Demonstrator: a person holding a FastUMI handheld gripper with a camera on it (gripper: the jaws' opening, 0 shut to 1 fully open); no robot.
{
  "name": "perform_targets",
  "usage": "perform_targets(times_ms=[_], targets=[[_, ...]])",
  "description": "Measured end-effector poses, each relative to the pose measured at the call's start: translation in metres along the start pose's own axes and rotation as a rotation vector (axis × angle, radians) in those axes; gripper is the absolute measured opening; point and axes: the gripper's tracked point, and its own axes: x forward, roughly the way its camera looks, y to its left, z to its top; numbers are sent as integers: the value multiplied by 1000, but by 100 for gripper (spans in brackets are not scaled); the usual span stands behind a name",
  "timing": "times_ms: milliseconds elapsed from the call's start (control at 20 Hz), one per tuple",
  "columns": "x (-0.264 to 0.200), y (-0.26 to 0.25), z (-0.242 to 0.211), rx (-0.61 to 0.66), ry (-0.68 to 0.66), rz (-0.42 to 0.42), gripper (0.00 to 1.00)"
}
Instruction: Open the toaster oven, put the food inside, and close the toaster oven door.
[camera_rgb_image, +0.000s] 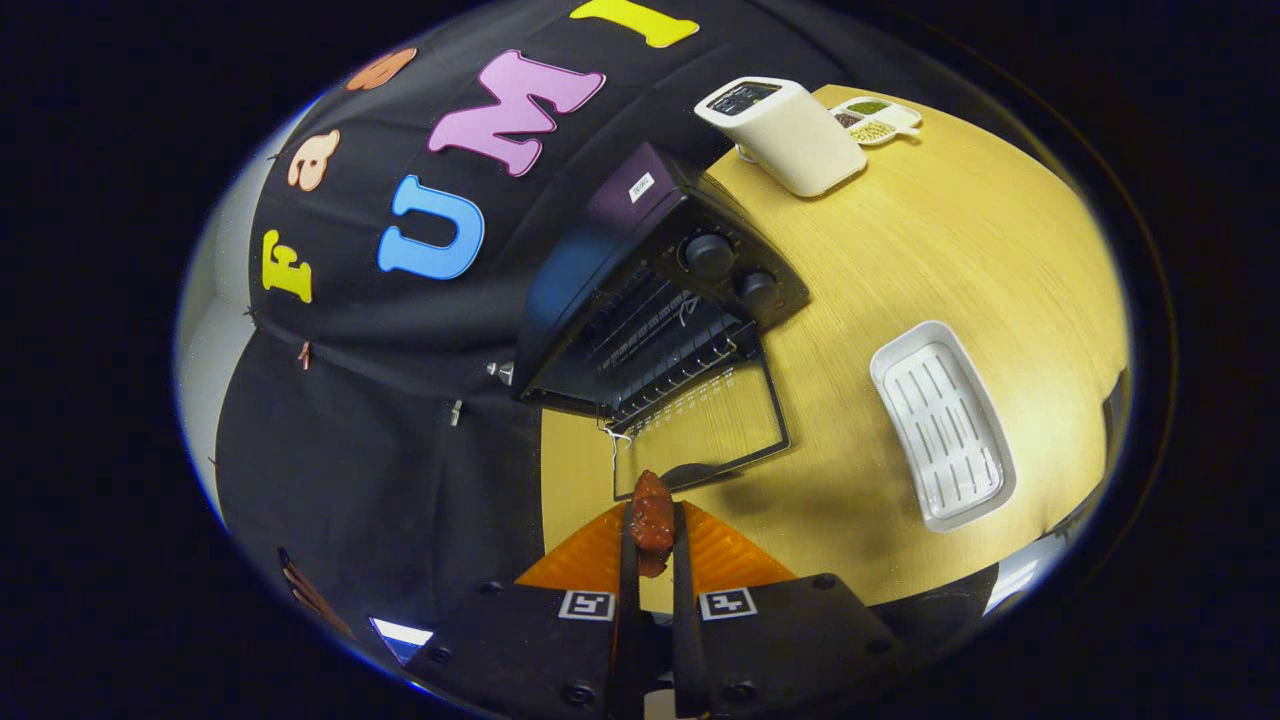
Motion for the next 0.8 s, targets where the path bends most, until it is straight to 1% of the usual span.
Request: perform_targets(times_ms=[150, 450, 650, 800], targets=[[20, 13, -10, 32, -18, 14, 16], [58, 39, -17, 50, -76, 43, 16], [84, 38, -4, 76, -181, 13, 16], [101, 36, 11, 123, -240, 19, 16]])
